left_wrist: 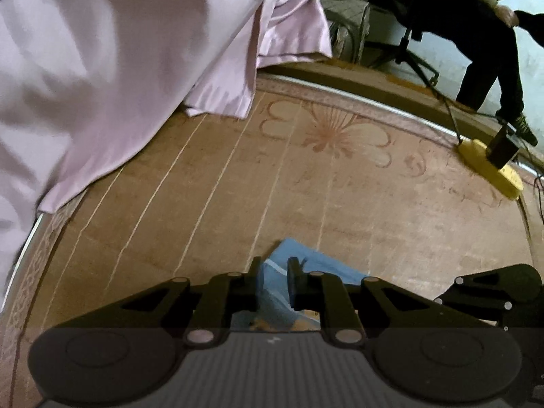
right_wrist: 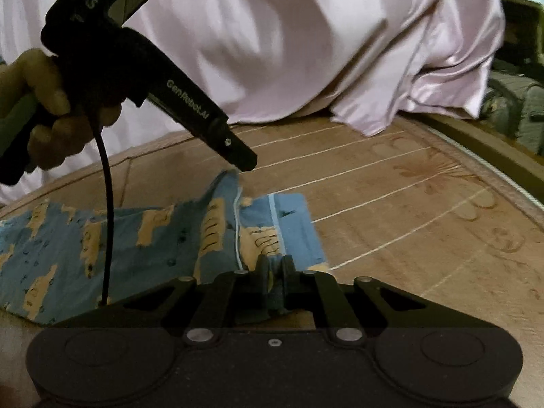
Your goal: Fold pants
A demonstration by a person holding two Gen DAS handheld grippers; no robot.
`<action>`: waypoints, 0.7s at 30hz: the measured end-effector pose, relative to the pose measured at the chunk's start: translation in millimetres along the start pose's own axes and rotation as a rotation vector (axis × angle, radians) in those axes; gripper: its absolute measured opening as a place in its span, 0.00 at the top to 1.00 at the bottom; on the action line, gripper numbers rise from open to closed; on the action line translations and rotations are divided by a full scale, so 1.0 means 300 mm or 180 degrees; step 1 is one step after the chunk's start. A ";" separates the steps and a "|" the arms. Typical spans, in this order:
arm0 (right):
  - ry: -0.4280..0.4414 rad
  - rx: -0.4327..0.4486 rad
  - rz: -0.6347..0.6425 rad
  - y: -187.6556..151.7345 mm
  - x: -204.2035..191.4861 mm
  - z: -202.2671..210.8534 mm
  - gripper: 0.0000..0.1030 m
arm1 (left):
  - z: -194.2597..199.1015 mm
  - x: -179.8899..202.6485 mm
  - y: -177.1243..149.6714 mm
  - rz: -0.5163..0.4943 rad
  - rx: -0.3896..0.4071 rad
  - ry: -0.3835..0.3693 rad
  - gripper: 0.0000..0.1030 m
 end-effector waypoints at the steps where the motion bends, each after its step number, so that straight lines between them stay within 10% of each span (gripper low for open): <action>1: -0.0025 0.0007 -0.0009 -0.001 0.007 0.005 0.93 | -0.006 0.012 0.003 -0.0003 0.0019 -0.0011 0.87; 9: -0.0040 -0.0073 0.0011 -0.017 0.016 0.002 0.93 | -0.064 0.053 -0.001 -0.0073 -0.0139 -0.0056 0.87; 16: -0.0018 -0.0135 0.0018 -0.028 0.010 -0.008 0.93 | -0.079 -0.026 -0.012 0.0059 -0.0187 0.0130 0.49; 21: -0.0016 -0.0158 0.0009 -0.032 0.012 -0.012 0.93 | -0.097 -0.057 -0.026 0.0138 -0.0300 0.0126 0.49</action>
Point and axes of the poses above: each gripper's, at about its wrist camera, not at the fingertips, and z roughly against the way its jaws point, x to its right, y to its top, the point moved 10 cm from there along -z, roughly the way its jaws point, and after that the axes turned 12 degrees about z, right-handed, at the moved point
